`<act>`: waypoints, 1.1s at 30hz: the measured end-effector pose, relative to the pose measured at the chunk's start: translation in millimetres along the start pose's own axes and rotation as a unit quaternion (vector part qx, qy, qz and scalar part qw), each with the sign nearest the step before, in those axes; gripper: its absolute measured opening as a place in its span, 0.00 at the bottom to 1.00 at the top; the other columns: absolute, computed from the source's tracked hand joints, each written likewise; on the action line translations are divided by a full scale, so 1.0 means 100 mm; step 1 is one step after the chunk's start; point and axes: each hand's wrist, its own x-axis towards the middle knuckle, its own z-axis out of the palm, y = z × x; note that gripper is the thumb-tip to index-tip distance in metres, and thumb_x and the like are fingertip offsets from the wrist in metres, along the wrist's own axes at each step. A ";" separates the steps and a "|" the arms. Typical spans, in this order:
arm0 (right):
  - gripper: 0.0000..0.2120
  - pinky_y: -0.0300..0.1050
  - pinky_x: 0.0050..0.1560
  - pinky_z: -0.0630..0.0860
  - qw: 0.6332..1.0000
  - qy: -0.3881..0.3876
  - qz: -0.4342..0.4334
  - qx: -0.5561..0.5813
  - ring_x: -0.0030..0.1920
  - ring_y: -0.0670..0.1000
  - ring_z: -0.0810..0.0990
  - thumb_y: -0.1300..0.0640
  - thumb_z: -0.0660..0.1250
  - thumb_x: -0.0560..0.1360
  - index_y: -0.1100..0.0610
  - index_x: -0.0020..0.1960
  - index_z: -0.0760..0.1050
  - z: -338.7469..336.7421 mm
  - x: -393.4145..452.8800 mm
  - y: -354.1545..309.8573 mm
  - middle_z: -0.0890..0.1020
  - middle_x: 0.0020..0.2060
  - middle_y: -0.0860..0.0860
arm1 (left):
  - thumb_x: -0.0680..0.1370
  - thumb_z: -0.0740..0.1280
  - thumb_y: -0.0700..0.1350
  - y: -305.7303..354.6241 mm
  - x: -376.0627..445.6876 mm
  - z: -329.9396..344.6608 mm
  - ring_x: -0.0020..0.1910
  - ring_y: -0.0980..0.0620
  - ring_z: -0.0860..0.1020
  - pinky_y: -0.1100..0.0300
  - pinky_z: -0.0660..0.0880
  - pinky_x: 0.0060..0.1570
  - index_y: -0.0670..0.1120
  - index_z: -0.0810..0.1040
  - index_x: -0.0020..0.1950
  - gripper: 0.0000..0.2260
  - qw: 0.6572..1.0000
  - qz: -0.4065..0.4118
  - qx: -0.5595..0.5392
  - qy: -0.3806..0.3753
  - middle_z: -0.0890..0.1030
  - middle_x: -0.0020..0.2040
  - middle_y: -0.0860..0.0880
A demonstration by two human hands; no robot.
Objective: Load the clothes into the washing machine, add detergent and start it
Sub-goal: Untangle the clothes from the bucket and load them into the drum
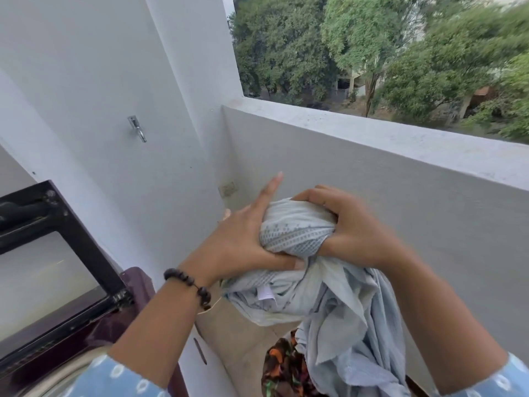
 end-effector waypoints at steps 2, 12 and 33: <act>0.25 0.42 0.51 0.77 1.000 0.011 -0.003 0.021 0.50 0.44 0.81 0.56 0.78 0.64 0.48 0.59 0.78 -0.04 -0.02 -0.05 0.81 0.49 0.45 | 0.59 0.78 0.60 -0.03 0.01 0.07 0.53 0.59 0.81 0.48 0.77 0.58 0.63 0.62 0.73 0.46 0.994 0.013 -0.092 0.060 0.82 0.56 0.58; 0.56 0.43 0.69 0.69 0.962 -0.091 0.125 0.226 0.72 0.40 0.66 0.38 0.81 0.57 0.38 0.76 0.52 -0.16 -0.31 0.28 0.66 0.72 0.35 | 0.62 0.74 0.39 -0.08 0.10 -0.02 0.43 0.52 0.82 0.61 0.79 0.40 0.44 0.77 0.55 0.22 0.820 -0.015 -0.478 0.315 0.84 0.45 0.50; 0.32 0.44 0.57 0.77 0.987 -0.132 0.067 0.059 0.55 0.42 0.81 0.57 0.79 0.62 0.48 0.64 0.76 -0.17 -0.08 -0.03 0.83 0.54 0.42 | 0.53 0.76 0.71 -0.06 -0.20 -0.24 0.78 0.62 0.42 0.45 0.46 0.78 0.75 0.34 0.71 0.61 0.998 -0.013 -0.021 -0.053 0.45 0.80 0.59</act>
